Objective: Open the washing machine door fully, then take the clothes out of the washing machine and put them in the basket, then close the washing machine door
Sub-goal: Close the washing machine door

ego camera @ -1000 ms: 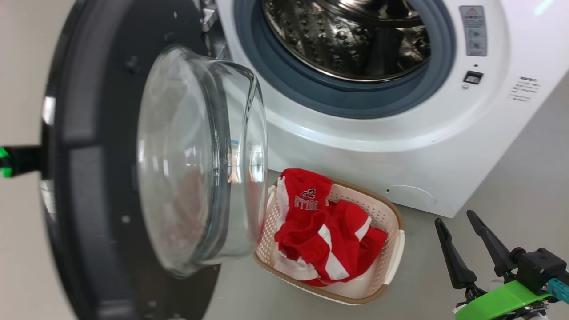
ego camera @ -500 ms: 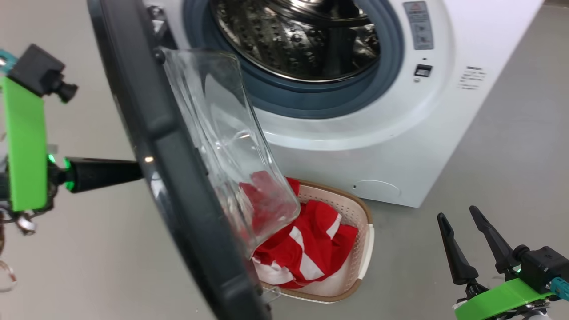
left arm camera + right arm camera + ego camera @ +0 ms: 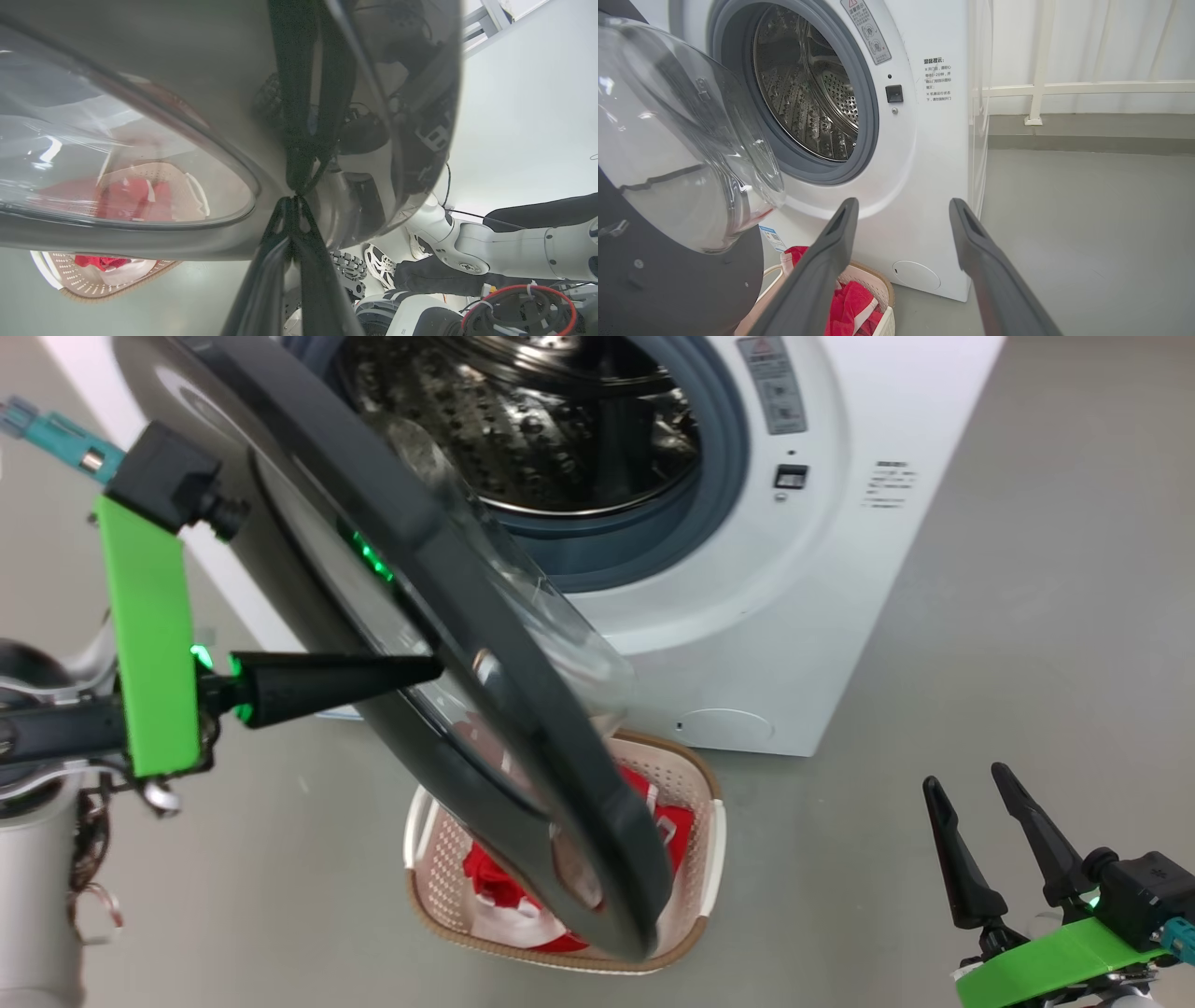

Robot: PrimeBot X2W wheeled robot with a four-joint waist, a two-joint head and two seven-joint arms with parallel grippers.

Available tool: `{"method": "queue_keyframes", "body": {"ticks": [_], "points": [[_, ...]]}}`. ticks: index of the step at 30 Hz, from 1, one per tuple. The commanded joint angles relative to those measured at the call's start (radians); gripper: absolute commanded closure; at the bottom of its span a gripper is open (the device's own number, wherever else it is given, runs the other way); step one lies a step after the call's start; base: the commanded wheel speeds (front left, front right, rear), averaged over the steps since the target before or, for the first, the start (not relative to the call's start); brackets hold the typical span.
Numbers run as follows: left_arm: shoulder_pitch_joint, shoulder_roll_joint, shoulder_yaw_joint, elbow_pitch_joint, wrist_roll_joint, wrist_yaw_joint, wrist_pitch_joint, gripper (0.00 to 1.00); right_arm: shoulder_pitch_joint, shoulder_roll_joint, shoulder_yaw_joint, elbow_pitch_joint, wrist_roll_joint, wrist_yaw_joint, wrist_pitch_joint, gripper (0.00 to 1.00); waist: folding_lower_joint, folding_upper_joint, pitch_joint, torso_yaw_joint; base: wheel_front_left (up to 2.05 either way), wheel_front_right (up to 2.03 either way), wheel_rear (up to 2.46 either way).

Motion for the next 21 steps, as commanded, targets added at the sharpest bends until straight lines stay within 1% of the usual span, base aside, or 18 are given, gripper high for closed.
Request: {"method": "queue_keyframes", "body": {"ticks": [1, 3, 7, 9, 14, 21], "points": [[-0.016, 0.021, 0.032, -0.036, 0.009, -0.007, -0.033, 1.0, -0.011, -0.007, 0.017, -0.029, -0.007, 0.006, -0.007, 0.0, 0.0, 0.0, 0.0, -0.028, 0.0, 0.0, 0.0], [-0.015, 0.014, 0.028, -0.038, 0.013, -0.007, -0.045, 1.0, -0.011, -0.007, 0.016, -0.029, -0.007, 0.006, -0.007, 0.0, 0.0, 0.0, 0.001, -0.034, 0.0, 0.0, 0.0], [-0.014, -0.006, 0.003, -0.048, 0.051, -0.007, -0.107, 1.0, -0.014, -0.004, 0.015, -0.031, -0.006, 0.006, -0.007, 0.0, 0.0, 0.0, 0.009, -0.057, 0.0, 0.0, 0.0], [-0.021, -0.026, -0.013, -0.042, 0.065, -0.007, -0.16, 1.0, -0.018, -0.002, 0.014, -0.032, -0.006, 0.006, -0.007, 0.0, 0.0, 0.0, 0.015, -0.072, 0.0, 0.0, 0.0], [-0.047, -0.051, -0.037, -0.016, 0.099, -0.007, -0.268, 1.0, -0.03, 0.004, 0.013, -0.032, -0.006, 0.006, -0.007, 0.0, 0.0, 0.0, 0.032, -0.092, 0.0, 0.0, 0.0], [-0.099, -0.051, -0.073, 0.074, 0.134, -0.007, -0.398, 1.0, -0.047, 0.012, 0.007, -0.036, -0.008, 0.006, -0.007, 0.0, 0.0, 0.0, 0.058, -0.117, 0.0, 0.0, 0.0]]}}
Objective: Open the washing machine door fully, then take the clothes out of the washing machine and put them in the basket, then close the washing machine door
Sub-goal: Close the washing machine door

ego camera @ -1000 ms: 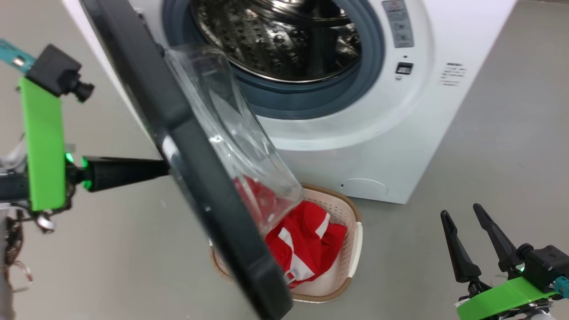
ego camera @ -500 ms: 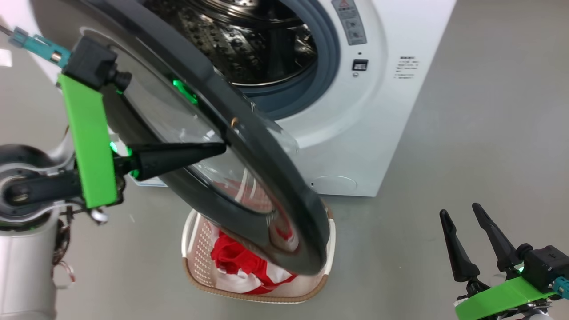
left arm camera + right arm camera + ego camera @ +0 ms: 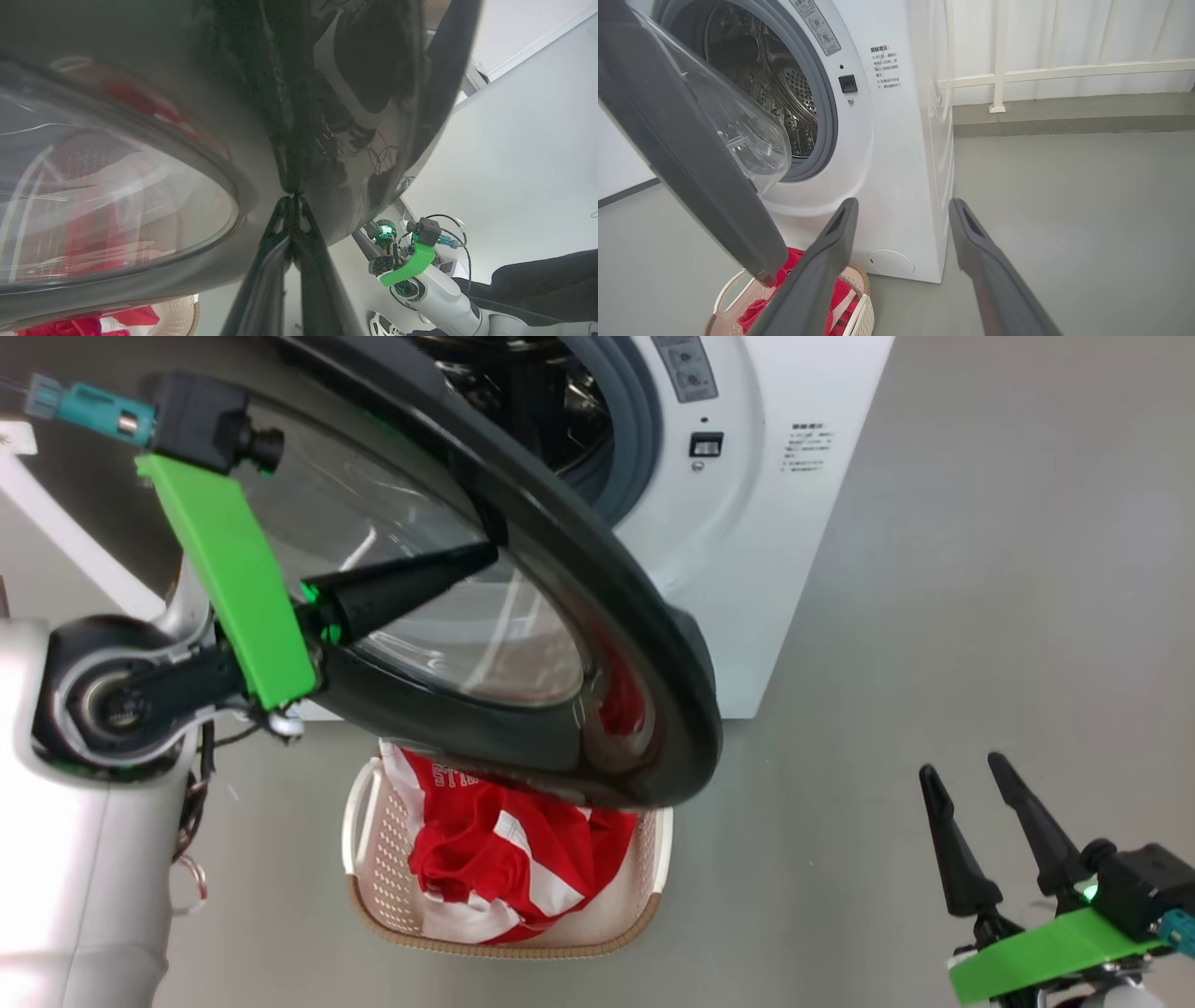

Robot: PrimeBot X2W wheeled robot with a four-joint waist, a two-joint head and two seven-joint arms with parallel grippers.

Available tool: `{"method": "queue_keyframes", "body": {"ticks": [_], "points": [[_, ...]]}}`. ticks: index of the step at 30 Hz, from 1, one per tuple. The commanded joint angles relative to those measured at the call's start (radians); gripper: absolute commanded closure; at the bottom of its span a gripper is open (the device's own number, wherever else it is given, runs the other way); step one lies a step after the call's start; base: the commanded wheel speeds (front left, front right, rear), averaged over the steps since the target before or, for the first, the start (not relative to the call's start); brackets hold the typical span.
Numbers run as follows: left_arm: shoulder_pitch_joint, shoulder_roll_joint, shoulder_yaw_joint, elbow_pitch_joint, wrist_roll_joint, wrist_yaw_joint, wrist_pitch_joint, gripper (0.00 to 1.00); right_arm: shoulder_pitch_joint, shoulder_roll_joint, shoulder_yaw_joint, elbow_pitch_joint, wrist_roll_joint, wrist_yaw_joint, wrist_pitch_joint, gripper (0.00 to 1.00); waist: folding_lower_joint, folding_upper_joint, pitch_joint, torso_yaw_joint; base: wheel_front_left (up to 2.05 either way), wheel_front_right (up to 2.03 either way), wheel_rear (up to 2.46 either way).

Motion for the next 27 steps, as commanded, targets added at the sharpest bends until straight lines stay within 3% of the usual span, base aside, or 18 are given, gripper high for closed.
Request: {"method": "queue_keyframes", "body": {"ticks": [1, 27], "points": [[-0.049, 0.043, 0.029, -0.008, 0.014, -0.007, -0.027, 1.0, -0.038, -0.009, 0.014, -0.029, -0.008, 0.006, -0.006, 0.0, 0.0, -0.0001, 0.013, -0.011, 0.0, 0.0, 0.0], [-0.267, 0.15, -0.112, 0.273, -0.005, -0.007, -0.391, 1.0, -0.099, 0.036, 0.01, -0.035, -0.011, 0.006, -0.006, 0.0, 0.0, -0.0001, 0.102, -0.133, 0.0, 0.0, 0.0]]}}
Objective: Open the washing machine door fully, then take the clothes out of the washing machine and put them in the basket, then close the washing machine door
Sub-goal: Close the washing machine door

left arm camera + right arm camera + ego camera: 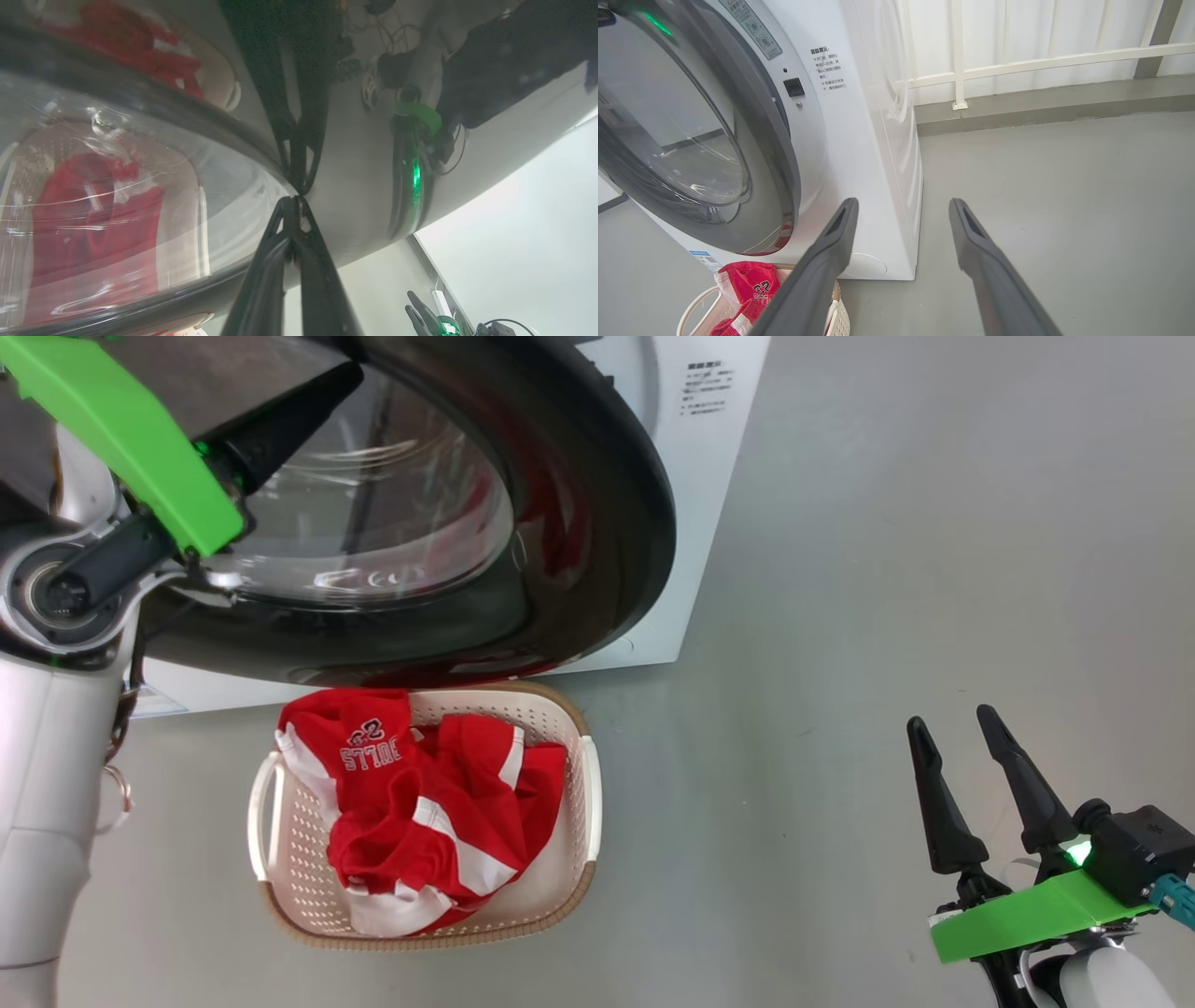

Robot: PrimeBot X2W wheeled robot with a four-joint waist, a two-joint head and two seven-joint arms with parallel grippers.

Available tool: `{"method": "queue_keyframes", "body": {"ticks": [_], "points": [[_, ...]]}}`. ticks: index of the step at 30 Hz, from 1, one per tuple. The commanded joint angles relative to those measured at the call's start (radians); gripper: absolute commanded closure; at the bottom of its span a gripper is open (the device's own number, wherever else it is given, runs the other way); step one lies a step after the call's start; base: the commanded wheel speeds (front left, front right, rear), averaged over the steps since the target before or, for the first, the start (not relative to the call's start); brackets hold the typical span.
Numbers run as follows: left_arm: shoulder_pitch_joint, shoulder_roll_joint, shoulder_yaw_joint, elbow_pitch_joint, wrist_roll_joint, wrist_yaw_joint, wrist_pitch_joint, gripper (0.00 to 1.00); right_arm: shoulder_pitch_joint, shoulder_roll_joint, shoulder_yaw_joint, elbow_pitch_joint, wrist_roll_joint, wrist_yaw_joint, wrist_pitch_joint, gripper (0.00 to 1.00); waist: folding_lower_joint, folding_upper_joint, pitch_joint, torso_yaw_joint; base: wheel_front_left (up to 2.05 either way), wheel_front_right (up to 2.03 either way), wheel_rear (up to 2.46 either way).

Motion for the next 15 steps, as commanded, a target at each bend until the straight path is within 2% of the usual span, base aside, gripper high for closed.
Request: {"method": "queue_keyframes", "body": {"ticks": [1, 13, 14, 15], "points": [[-0.049, 0.058, 0.016, -0.014, -0.006, -0.007, -0.017, 1.0, -0.027, -0.003, 0.014, -0.027, -0.01, 0.006, -0.006, 0.0, 0.0, 0.0, 0.008, -0.011, 0.0, 0.0, 0.0], [-0.006, 0.112, -0.064, -0.036, -0.092, -0.007, -0.057, 1.0, -0.022, -0.006, 0.006, -0.024, -0.012, 0.006, -0.006, 0.0, 0.0, 0.0, -0.014, 0.015, 0.0, 0.0, 0.0], [0.009, 0.119, -0.072, -0.05, -0.095, -0.007, -0.064, 1.0, -0.021, -0.007, 0.008, -0.023, -0.012, 0.006, -0.006, 0.0, 0.0, 0.0, -0.018, 0.017, 0.0, 0.0, 0.0], [0.029, 0.125, -0.079, -0.064, -0.104, -0.007, -0.069, 0.95, -0.019, -0.008, 0.008, -0.021, -0.012, 0.006, -0.006, 0.0, 0.0, 0.0, -0.024, 0.021, 0.0, 0.0, 0.0]]}}
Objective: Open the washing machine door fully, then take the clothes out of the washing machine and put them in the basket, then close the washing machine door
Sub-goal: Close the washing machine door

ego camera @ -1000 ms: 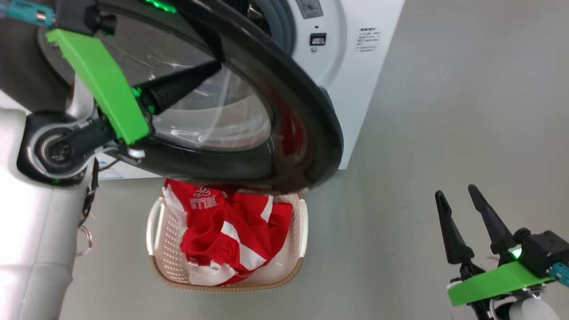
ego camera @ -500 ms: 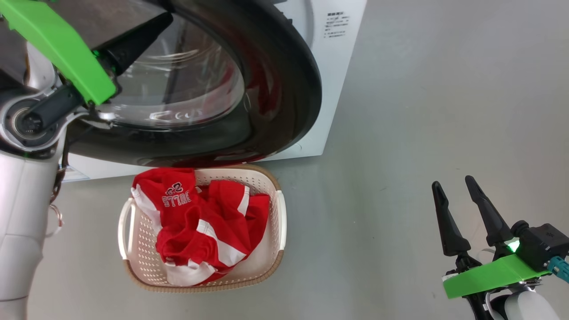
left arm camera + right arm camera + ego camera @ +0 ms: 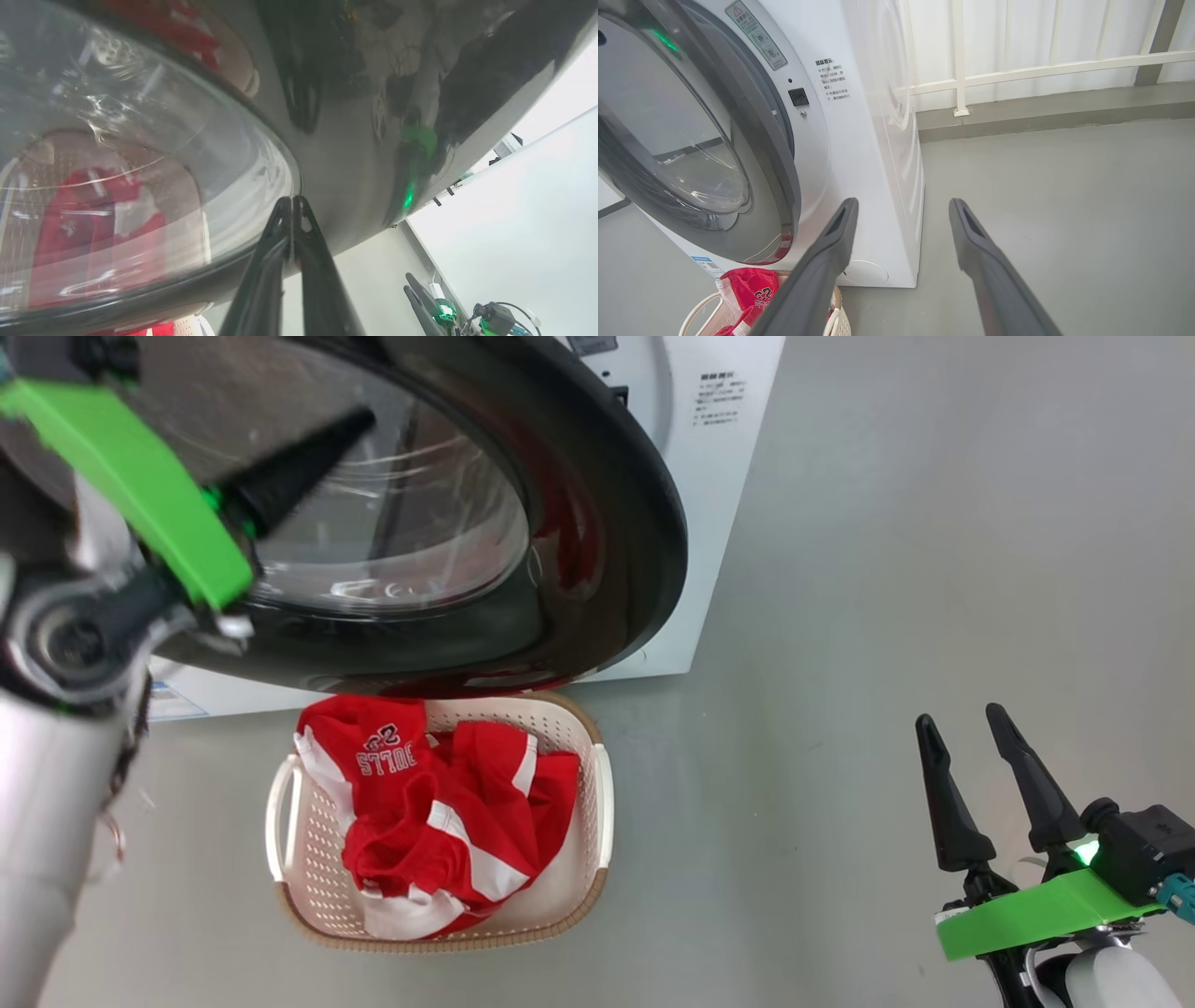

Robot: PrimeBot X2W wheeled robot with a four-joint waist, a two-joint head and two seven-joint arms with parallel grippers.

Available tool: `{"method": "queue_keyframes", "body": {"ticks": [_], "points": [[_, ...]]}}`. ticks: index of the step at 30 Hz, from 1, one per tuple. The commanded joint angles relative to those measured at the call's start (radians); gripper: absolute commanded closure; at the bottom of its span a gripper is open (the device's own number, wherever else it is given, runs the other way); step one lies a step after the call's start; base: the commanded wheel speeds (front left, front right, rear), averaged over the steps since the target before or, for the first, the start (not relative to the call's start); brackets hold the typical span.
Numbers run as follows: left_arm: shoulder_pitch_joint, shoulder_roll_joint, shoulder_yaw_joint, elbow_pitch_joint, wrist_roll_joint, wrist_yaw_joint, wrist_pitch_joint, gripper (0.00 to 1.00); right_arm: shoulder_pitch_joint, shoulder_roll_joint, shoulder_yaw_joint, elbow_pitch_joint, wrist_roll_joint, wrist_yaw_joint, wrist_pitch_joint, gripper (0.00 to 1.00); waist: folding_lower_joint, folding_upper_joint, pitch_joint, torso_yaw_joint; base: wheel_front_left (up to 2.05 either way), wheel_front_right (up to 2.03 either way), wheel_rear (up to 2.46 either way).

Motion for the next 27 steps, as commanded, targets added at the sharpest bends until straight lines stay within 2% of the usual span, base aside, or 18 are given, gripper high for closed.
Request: {"method": "queue_keyframes", "body": {"ticks": [1, 4, 6, 7, 8, 9, 10, 11, 17, 27], "points": [[0.03, 0.061, 0.02, -0.043, -0.022, -0.007, -0.015, 0.9, -0.016, -0.012, 0.023, -0.021, -0.009, 0.006, -0.006, 0.0, 0.0, 0.0, -0.017, 0.013, 0.0, 0.0, 0.0], [0.107, 0.082, 0.01, -0.08, -0.043, -0.007, -0.052, 0.85, -0.003, -0.015, 0.027, -0.019, -0.008, 0.006, -0.006, 0.0, 0.0, 0.0, -0.038, 0.025, 0.0, 0.0, 0.0], [0.161, 0.093, 0.007, -0.097, -0.054, -0.007, -0.081, 0.75, 0.009, -0.017, 0.027, -0.018, -0.008, 0.006, -0.006, 0.0, 0.0, 0.0, -0.053, 0.034, 0.0, 0.0, 0.0], [0.188, 0.099, 0.004, -0.105, -0.058, -0.007, -0.095, 0.66, 0.014, -0.019, 0.028, -0.017, -0.007, 0.006, -0.006, 0.0, 0.0, 0.0, -0.06, 0.038, 0.0, 0.0, 0.0], [0.212, 0.104, 0.004, -0.11, -0.066, -0.007, -0.109, 0.53, 0.019, -0.021, 0.028, -0.017, -0.007, 0.006, -0.006, 0.0, 0.0, 0.0, -0.065, 0.042, 0.0, 0.0, 0.0], [0.235, 0.107, 0.005, -0.116, -0.076, -0.007, -0.121, 0.3, 0.023, -0.023, 0.028, -0.018, -0.006, 0.006, -0.006, 0.0, 0.0, 0.0, -0.07, 0.046, 0.0, 0.0, 0.0], [0.257, 0.111, 0.004, -0.121, -0.083, -0.007, -0.132, 0.18, 0.027, -0.025, 0.029, -0.017, -0.006, 0.006, -0.006, 0.0, 0.0, 0.0, -0.076, 0.05, 0.0, 0.0, 0.0], [0.277, 0.117, 0.006, -0.128, -0.086, -0.007, -0.147, 0.0, 0.03, -0.026, 0.03, -0.017, -0.006, 0.006, -0.006, 0.0, 0.0, 0.0, -0.08, 0.053, 0.0, 0.0, 0.0], [0.405, 0.147, -0.005, -0.162, -0.082, -0.007, -0.243, 0.0, 0.051, -0.03, 0.028, -0.015, -0.005, 0.006, -0.006, 0.0, 0.0, 0.0, -0.107, 0.067, 0.0, 0.0, 0.0], [0.619, 0.15, -0.009, -0.176, -0.109, -0.007, -0.412, 0.0, 0.09, -0.036, 0.023, -0.015, 0.001, 0.006, -0.006, 0.0, 0.0, 0.0, -0.139, 0.078, 0.0, 0.0, 0.0]]}}
